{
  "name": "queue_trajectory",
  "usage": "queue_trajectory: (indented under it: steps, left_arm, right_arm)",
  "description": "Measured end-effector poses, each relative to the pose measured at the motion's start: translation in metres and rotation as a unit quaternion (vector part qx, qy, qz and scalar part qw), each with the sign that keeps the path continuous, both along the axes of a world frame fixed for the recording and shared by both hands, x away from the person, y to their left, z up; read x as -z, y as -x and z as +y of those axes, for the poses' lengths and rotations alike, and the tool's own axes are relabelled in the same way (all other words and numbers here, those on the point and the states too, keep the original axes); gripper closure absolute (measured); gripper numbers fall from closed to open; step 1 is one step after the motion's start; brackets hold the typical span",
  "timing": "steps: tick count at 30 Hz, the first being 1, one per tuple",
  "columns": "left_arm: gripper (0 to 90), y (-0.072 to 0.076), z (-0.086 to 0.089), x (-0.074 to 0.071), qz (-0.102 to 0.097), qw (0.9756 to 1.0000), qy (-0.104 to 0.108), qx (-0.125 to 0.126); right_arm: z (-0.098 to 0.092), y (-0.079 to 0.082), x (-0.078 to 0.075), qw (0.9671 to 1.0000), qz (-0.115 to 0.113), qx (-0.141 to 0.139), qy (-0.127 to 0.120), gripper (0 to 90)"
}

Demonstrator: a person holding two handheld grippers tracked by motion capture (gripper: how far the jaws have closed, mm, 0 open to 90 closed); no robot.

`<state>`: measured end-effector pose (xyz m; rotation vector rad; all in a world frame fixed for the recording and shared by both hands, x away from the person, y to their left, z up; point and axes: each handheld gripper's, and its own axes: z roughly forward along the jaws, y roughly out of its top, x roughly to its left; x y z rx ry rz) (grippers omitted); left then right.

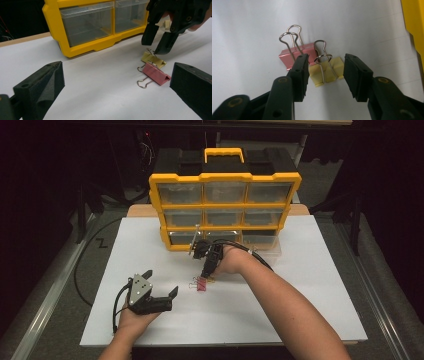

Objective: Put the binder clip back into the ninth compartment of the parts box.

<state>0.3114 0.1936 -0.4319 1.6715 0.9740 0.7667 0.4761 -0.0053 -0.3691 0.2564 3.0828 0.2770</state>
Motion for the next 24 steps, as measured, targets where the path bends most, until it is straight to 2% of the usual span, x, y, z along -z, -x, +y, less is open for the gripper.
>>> queue_trajectory:
  steps: [2, 6, 7, 14, 19, 20, 24]
  left_arm:
    - [0.3, 0.0001, 0.0001, -0.0001, 0.0, 1.0, 0.0, 0.001]
    - [0.3, 0.0, 0.0006, 0.0, 0.001, 1.0, -0.002, 0.002]
    - [0.3, 0.0, 0.0007, -0.0002, 0.0, 1.0, -0.002, 0.002]
    - [0.3, 0.0002, 0.0006, -0.0002, 0.0, 1.0, -0.003, 0.003]
    - [0.3, 0.0001, 0.0001, 0.0, 0.001, 1.0, -0.004, 0.004]
    - [0.3, 0.0001, 0.0, 0.0001, 0.001, 1.0, -0.004, 0.004]
    - [0.3, -0.0001, -0.0002, 0.0002, 0.001, 1.0, -0.004, 0.004]
  right_arm:
    - [0.001, -0.0021, 0.0031, 1.0, 0.005, 0.002, 0.003, 63.3]
    - [0.0015, -0.0029, 0.007, 1.0, 0.009, 0.003, -0.001, 65.1]
    - [0.003, -0.0025, 0.0078, 1.0, 0.006, -0.002, 0.007, 66.2]
    - [0.0057, -0.0003, 0.0088, 0.9998, -0.001, -0.017, 0.01, 75.0]
    - [0.0026, -0.0004, 0.0077, 0.9998, 0.004, -0.018, 0.01, 75.5]
    - [0.0021, -0.0002, 0.0067, 0.9997, 0.001, -0.019, 0.016, 75.5]
    - [-0.0026, -0.0003, 0.0018, 0.9998, -0.004, -0.018, 0.009, 75.6]
